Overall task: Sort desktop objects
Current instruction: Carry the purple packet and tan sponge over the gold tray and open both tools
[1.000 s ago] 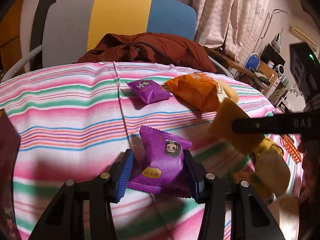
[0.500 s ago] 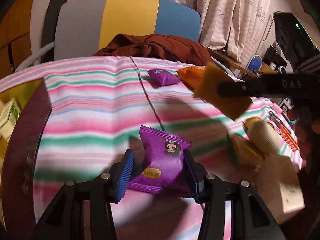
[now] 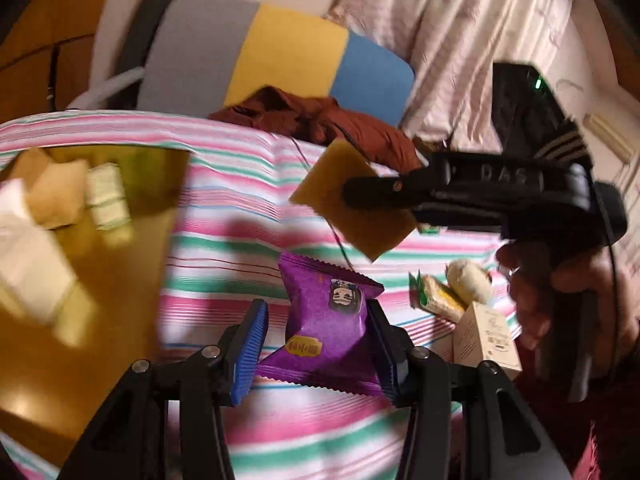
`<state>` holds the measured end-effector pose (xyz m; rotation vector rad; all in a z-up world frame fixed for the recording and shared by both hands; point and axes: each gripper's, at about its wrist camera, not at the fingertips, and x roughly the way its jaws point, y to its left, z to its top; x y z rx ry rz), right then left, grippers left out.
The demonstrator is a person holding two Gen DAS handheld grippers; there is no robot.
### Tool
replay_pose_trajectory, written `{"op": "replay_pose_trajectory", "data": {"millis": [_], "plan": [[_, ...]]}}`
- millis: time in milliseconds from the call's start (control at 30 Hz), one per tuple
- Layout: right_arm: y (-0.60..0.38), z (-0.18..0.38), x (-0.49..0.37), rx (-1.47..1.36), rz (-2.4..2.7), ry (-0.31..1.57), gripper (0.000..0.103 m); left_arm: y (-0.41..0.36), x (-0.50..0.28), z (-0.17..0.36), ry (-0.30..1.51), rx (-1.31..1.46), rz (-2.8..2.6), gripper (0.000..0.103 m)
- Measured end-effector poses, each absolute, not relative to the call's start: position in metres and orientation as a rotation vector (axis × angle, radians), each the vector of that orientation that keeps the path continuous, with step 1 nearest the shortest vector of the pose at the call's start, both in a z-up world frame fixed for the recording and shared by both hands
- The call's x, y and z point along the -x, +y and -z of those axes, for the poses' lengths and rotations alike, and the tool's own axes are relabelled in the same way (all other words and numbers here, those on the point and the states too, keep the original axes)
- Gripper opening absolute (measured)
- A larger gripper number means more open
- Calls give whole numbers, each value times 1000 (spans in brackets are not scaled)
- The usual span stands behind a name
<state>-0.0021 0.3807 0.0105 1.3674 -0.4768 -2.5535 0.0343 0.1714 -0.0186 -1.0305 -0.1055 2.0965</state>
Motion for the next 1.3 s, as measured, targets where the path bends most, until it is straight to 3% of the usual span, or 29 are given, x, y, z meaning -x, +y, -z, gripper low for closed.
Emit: {"op": "replay_pose_trajectory", "data": {"millis": [233, 500, 933, 1067, 1233, 1300], "plan": [[292, -21, 7, -1313, 2439, -386, 53, 86, -12, 0, -225, 1035, -2269, 49], [205, -12, 11, -1327, 2283, -300, 54, -4, 28, 17, -411, 1174, -2424, 50], [132, 15, 33, -1409, 2195, -341, 55, -59, 71, 36, -337, 1341, -2539, 53], [120, 21, 41, -1421, 2197, -376, 56, -70, 74, 27, -417, 1323, -2561, 57], [118, 20, 38, -1407, 2187, -412, 70, -88, 67, 16, -475, 1271, -2643, 58], [121, 18, 35, -1403, 2193, -412, 70, -94, 64, 13, -517, 1263, -2668, 59]]}}
